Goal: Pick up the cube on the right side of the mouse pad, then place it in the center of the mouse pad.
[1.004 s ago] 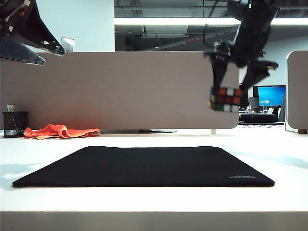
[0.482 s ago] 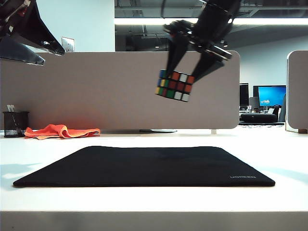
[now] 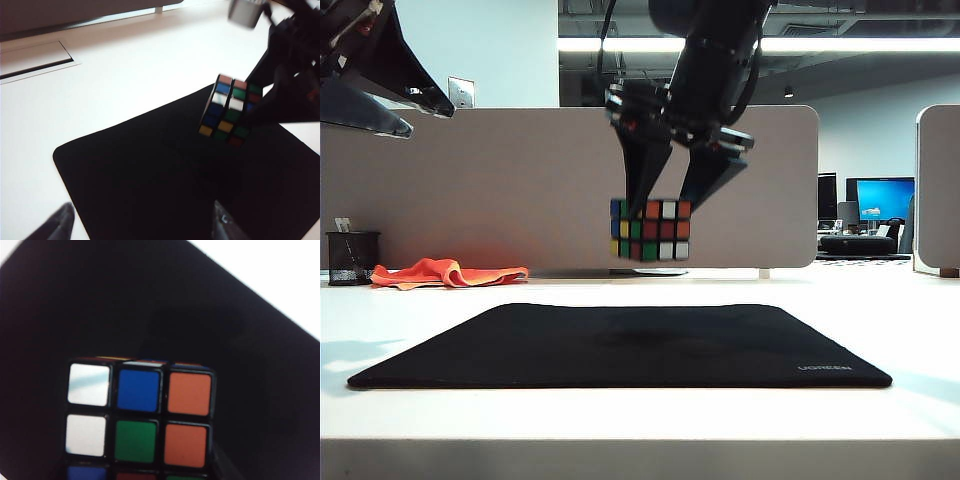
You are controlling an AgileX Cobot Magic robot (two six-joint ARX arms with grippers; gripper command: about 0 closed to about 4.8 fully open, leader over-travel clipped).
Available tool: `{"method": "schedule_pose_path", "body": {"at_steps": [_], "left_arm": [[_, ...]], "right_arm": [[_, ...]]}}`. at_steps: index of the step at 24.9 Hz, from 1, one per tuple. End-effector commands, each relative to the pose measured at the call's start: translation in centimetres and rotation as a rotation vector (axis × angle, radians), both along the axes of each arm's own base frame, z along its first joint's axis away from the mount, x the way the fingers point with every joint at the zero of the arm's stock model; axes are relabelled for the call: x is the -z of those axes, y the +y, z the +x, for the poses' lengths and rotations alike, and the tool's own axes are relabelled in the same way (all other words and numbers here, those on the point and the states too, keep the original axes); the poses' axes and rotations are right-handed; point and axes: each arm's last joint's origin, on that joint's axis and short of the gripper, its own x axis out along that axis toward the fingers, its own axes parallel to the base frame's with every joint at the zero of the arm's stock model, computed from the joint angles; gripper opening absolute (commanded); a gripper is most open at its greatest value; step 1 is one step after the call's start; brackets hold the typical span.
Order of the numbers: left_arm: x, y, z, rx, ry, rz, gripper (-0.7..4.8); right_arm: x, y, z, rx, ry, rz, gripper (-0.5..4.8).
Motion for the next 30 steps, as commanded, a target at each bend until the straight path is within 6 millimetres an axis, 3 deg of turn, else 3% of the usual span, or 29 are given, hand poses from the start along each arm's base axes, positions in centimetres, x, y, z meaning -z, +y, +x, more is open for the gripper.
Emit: {"method": "schedule_pose_path", "body": {"at_steps": [1, 8, 10, 13, 19, 20, 21, 24, 28, 30], "left_arm": [[-0.3, 0.0, 0.0, 0.004, -0.016, -0.001, 3.50], [-0.4, 0.0, 0.1, 0.004, -0.029, -0.002, 3.50], [-0.5, 0.0, 0.1, 0.004, -0.032, -0.002, 3.50], [-0.5, 0.0, 0.1, 0.003, -0.031, -0.002, 3.50], [-0.5, 0.0, 0.1, 0.003, -0.031, -0.002, 3.50], [-0.4, 0.0, 0.1, 0.003, -0.030, -0.002, 3.50], [-0.4, 0.0, 0.1, 0.001, -0.029, -0.001, 3.49], [-0.4, 0.0, 0.1, 0.002, -0.030, -0.002, 3.49], [-0.4, 0.0, 0.1, 0.004, -0.029, -0.004, 3.48], [-0.4, 0.0, 0.1, 0.003, -0.027, -0.006, 3.40]], "right_arm": [[0.7, 0.3, 0.3, -0.006, 0.018, -0.012, 3.01], [3.2, 0.7, 0.6, -0.010, 0.098, -0.061, 3.01], [3.2, 0.8, 0.7, -0.010, 0.090, -0.057, 3.06], [3.2, 0.8, 0.8, -0.009, 0.088, -0.056, 4.00], [2.8, 0.7, 0.7, -0.009, 0.077, -0.045, 3.99], [2.2, 0.5, 0.6, -0.007, 0.064, -0.038, 3.60], [1.3, 0.3, 0.4, -0.004, 0.041, -0.028, 2.68], [-1.8, -1.0, -0.3, -0.029, -0.065, -0.037, 0.64], [-7.2, -4.8, -1.2, 0.093, -0.269, -0.028, 0.27], [-10.0, -7.5, -1.2, 0.237, -0.379, 0.054, 0.09]]}}
